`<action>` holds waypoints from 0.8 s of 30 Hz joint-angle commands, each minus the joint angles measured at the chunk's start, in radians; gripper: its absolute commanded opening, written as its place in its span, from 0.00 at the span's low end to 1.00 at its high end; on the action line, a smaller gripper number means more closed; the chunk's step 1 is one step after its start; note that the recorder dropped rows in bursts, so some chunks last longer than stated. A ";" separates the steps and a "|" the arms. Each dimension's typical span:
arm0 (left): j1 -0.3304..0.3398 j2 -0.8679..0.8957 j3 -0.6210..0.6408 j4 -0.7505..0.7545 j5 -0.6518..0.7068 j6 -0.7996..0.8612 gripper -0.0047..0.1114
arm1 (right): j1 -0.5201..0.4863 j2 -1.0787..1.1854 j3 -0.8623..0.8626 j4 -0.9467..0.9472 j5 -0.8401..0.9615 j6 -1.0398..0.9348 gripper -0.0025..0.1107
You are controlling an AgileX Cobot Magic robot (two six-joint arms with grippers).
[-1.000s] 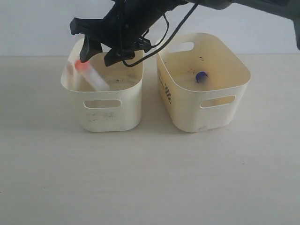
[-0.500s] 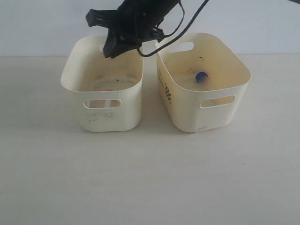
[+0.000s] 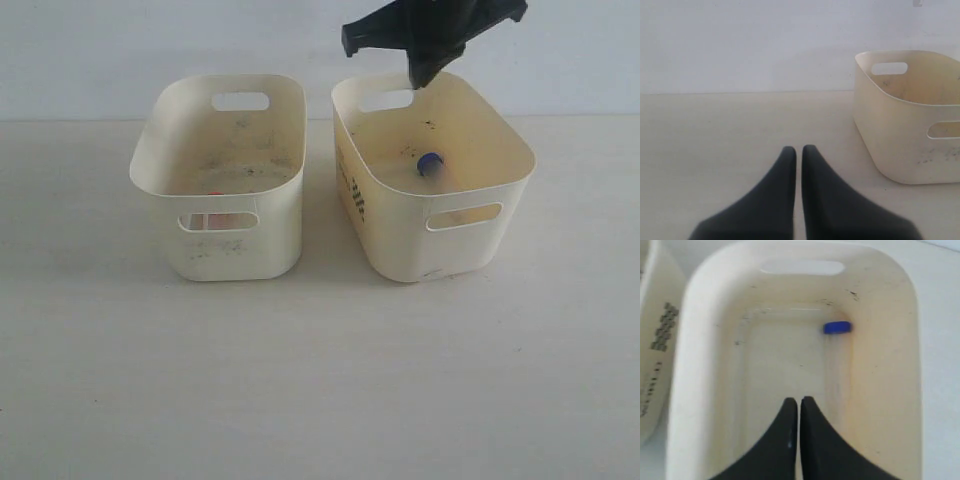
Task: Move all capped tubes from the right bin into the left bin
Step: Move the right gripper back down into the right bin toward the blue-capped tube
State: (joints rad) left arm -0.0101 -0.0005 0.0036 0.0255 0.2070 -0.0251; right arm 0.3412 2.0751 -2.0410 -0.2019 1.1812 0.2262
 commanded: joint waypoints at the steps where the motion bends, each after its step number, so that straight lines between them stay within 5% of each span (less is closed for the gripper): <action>1: 0.000 0.000 -0.004 -0.006 -0.004 -0.010 0.08 | -0.002 0.017 -0.005 -0.064 0.017 0.090 0.04; 16: 0.000 0.000 -0.004 -0.006 -0.004 -0.010 0.08 | 0.007 0.144 -0.002 -0.122 0.033 0.115 0.05; 24: 0.000 0.000 -0.004 -0.006 -0.004 -0.010 0.08 | 0.007 0.171 -0.002 -0.122 -0.013 0.115 0.48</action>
State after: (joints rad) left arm -0.0101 -0.0005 0.0036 0.0255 0.2070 -0.0251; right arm 0.3495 2.2360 -2.0411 -0.3128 1.1862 0.3406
